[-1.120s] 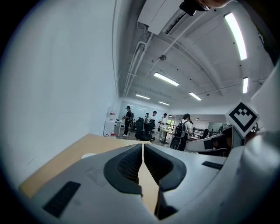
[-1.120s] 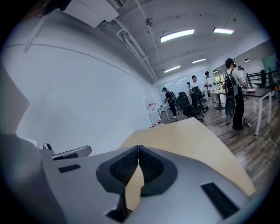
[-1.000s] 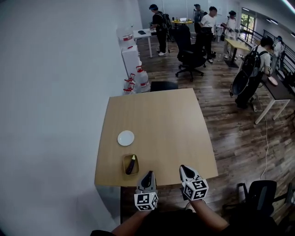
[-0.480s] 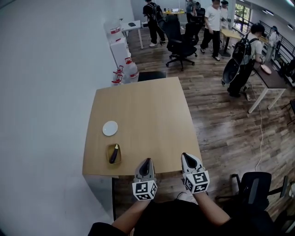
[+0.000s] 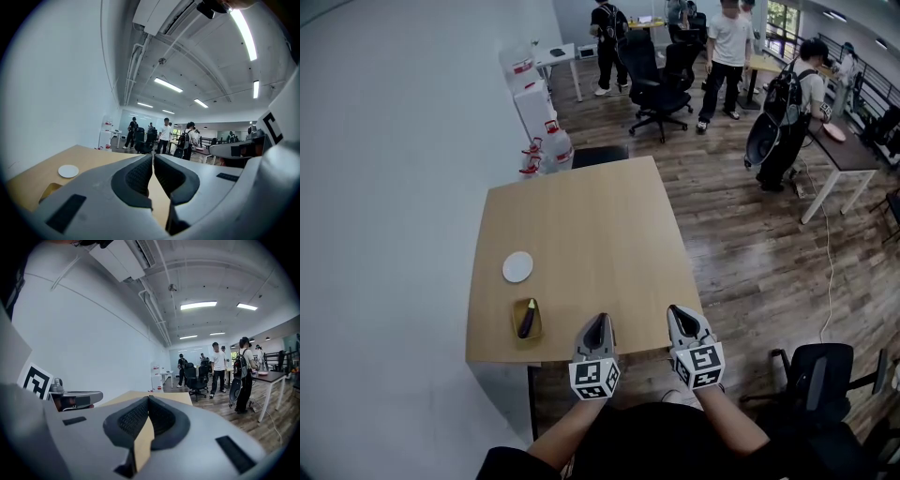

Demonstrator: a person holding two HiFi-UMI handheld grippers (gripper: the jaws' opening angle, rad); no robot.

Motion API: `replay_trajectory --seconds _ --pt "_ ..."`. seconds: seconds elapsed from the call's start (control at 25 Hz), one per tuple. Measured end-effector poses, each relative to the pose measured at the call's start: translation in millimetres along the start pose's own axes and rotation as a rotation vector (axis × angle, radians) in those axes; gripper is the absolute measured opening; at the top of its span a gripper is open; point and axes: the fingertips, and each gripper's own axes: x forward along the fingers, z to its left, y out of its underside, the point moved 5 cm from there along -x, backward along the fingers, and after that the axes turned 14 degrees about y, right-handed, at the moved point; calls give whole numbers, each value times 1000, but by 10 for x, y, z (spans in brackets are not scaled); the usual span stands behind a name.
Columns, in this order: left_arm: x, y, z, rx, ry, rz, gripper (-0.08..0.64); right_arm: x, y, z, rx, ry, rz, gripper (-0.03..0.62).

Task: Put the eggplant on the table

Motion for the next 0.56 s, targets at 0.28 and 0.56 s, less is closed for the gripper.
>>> replay_trajectory --seconds 0.28,0.56 --pt "96 -66 86 7 34 11 23 91 -89 3 17 29 -22 60" --pt "95 -135 211 11 47 14 23 169 -134 76 32 48 -23 60"
